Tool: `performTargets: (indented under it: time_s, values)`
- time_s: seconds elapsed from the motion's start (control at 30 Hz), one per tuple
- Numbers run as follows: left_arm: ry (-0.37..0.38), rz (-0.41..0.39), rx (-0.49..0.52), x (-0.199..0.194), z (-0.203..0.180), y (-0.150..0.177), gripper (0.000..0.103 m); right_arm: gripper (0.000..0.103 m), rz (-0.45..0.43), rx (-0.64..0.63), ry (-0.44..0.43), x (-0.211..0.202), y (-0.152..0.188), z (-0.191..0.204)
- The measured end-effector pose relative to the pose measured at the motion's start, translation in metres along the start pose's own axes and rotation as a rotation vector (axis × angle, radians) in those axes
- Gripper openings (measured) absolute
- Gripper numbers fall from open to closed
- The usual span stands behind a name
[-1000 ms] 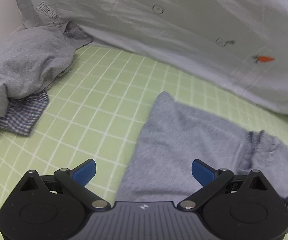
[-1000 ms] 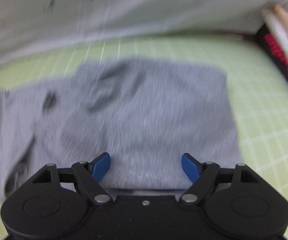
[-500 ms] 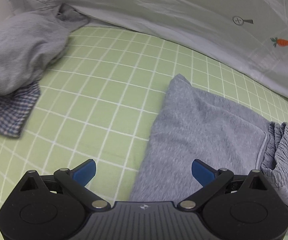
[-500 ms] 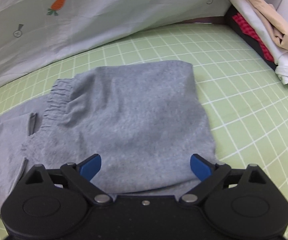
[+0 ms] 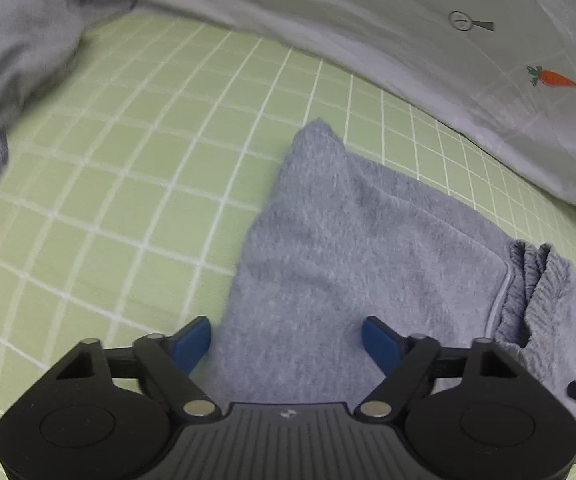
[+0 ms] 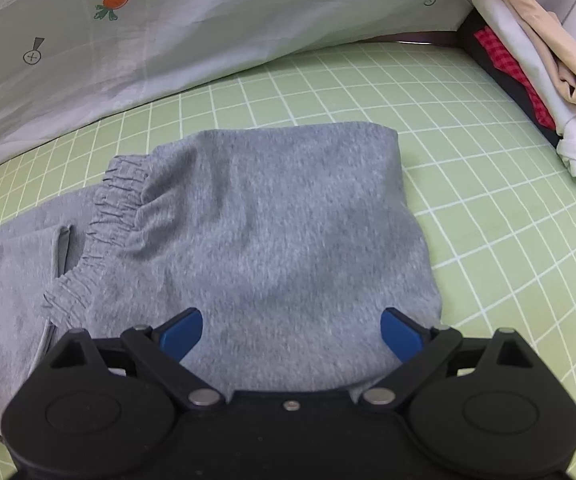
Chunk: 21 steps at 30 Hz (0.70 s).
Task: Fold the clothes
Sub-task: 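Grasp the edge of the folded grey bundle with the left tool, then fold the grey bundle over onto itself with the left tool and open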
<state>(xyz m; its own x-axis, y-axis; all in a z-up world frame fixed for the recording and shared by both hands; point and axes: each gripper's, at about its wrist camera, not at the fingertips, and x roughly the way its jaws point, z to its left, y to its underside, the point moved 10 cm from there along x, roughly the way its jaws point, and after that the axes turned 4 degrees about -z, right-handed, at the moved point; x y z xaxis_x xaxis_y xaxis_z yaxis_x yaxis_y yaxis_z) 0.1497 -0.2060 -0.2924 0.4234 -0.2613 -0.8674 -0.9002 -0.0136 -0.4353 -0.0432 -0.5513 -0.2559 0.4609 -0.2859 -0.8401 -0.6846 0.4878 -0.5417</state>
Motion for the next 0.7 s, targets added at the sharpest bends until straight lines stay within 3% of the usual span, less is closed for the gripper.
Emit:
performTargets:
  time_s: [0.07, 0.1, 0.13, 0.23, 0.43, 0.57, 0.7]
  values:
    - [-0.02, 0.006, 0.006, -0.001, 0.0, 0.001, 0.05, 0.097, -0.007, 0.027, -0.008, -0.003, 0.0, -0.003]
    - [-0.004, 0.017, -0.02, -0.002, 0.001, 0.002, 0.029, 0.097, -0.013, 0.038, -0.011, -0.005, -0.001, -0.005]
    - [0.014, 0.029, -0.05, -0.002, 0.002, 0.003, 0.017, 0.097, -0.02, 0.046, -0.013, -0.008, -0.001, -0.007]
    - [0.087, 0.038, -0.134, -0.01, -0.001, 0.003, 0.014, 0.097, -0.043, 0.088, -0.028, -0.016, -0.002, -0.014]
    - [0.235, -0.03, -0.138, -0.056, -0.041, -0.015, 0.013, 0.097, -0.078, 0.21, -0.091, -0.032, 0.004, -0.042]
    - [0.305, -0.077, -0.076, -0.081, -0.094, -0.024, 0.013, 0.097, -0.1, 0.293, -0.135, -0.043, 0.009, -0.063]
    - [0.417, -0.07, -0.017, -0.092, -0.168, -0.017, 0.013, 0.097, -0.104, 0.362, -0.158, -0.047, 0.017, -0.093]
